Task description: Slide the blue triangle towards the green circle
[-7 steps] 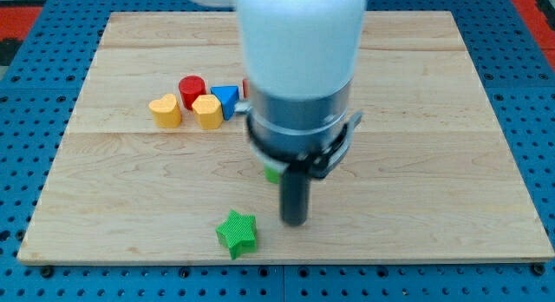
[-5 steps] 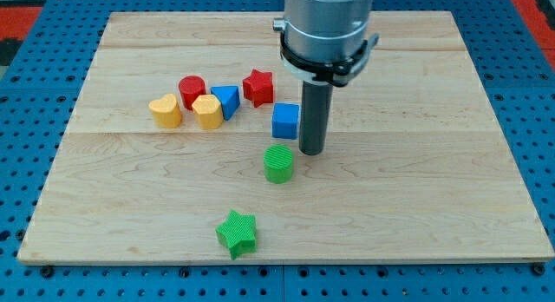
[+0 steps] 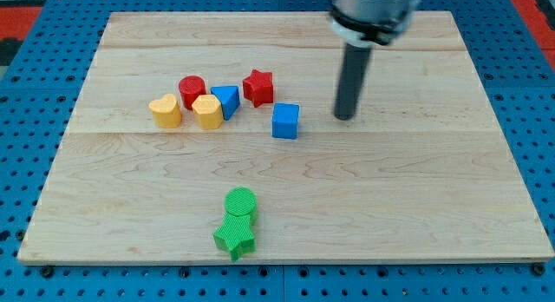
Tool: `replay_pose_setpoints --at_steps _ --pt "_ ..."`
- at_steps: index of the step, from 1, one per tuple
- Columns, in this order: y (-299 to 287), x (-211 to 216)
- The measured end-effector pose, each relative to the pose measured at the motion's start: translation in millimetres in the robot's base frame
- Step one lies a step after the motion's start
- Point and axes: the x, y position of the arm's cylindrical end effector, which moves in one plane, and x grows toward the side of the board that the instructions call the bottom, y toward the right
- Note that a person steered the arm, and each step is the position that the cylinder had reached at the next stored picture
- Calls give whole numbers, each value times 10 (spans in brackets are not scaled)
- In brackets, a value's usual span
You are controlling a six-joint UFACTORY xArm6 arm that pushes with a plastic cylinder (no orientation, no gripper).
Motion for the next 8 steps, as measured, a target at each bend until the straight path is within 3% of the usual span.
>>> replay_pose_setpoints --at_steps 1,2,3,4,8 --pt "-456 -122" --pt "-679 -602" --pt "-1188 -599" --pt "-1498 -469" --pt "-1081 537"
